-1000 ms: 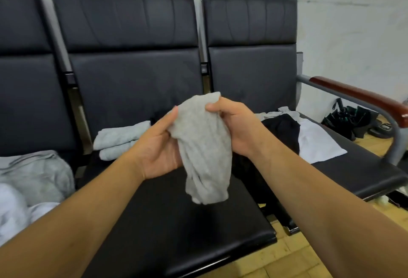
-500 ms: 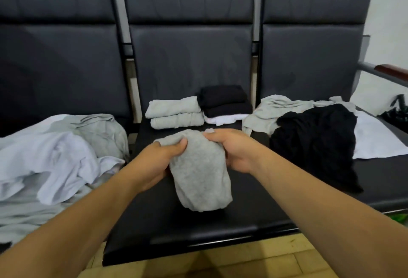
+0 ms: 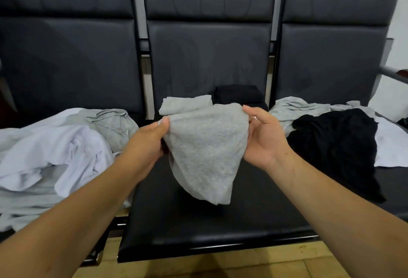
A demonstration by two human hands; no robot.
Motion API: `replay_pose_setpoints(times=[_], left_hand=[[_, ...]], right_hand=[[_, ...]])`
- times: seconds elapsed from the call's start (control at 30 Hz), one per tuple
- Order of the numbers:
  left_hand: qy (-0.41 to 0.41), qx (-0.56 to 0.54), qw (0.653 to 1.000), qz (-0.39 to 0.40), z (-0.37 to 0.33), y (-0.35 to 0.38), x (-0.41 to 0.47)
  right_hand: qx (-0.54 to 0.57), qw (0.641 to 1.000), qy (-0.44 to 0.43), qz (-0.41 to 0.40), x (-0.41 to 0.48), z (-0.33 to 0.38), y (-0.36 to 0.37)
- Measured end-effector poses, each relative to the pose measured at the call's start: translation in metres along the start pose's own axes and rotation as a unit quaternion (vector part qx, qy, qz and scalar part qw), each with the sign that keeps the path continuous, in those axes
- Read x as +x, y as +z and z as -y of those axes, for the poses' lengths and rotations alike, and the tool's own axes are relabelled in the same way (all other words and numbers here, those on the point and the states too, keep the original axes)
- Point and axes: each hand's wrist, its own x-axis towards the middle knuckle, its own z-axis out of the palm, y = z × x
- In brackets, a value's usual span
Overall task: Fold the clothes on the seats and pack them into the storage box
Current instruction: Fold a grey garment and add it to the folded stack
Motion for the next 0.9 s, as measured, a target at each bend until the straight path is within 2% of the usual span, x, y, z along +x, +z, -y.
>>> replay_pose_setpoints(times=[0.13,0.2,0.23,0.3,0.37,0.4,0.47,0.57,0.63,0.7,0.73,0.83,0.9], left_hand=[[0.021,0.153,0.975,-0.161,-0.001,-0.015,0.002],[0.071,0.244,0.956,-0.147,0.000,-0.024,0.006],[0.089,0.286,0.949,-0.099,-0.002,-0.026,0.004],[0.116,0.318,0.938,0.073,-0.004,-0.029,0.000],[0.104,0.308,0.915,0.238,-0.008,-0.020,-0.009],[0.090,0.303,0.903,0.291,-0.008,-0.017,-0.013],[0.062,0.319,0.888,0.324,-0.008,-0.011,-0.016],[0.062,0.341,0.893,0.289,-0.008,-0.011,-0.014],[0.071,0.338,0.908,0.236,-0.010,-0.016,-0.012],[0.085,0.282,0.935,0.197,-0.012,-0.022,-0.012],[0.078,0.231,0.952,0.186,-0.014,-0.023,-0.012],[0.050,0.050,0.982,0.173,-0.015,-0.015,-0.016],[0.035,0.004,0.989,0.144,-0.018,-0.005,-0.019]], right_hand=[[-0.133,0.988,0.080,0.017,-0.005,0.006,0.007],[-0.199,0.971,0.128,0.024,-0.008,0.005,0.010],[-0.233,0.961,0.140,0.041,-0.009,0.003,0.011],[-0.317,0.934,0.131,0.102,-0.011,-0.001,0.017],[-0.386,0.901,0.116,0.159,-0.014,-0.004,0.025],[-0.409,0.889,0.109,0.173,-0.014,-0.004,0.027],[-0.440,0.878,0.085,0.169,-0.014,-0.002,0.028],[-0.481,0.866,0.064,0.122,-0.011,0.007,0.019],[-0.542,0.834,0.054,0.088,-0.011,0.014,0.014],[-0.602,0.793,0.053,0.080,-0.013,0.019,0.013],[-0.612,0.785,0.058,0.082,-0.014,0.019,0.013],[-0.579,0.808,0.068,0.090,-0.017,0.019,0.015],[-0.558,0.824,0.034,0.092,-0.017,0.013,0.020]])
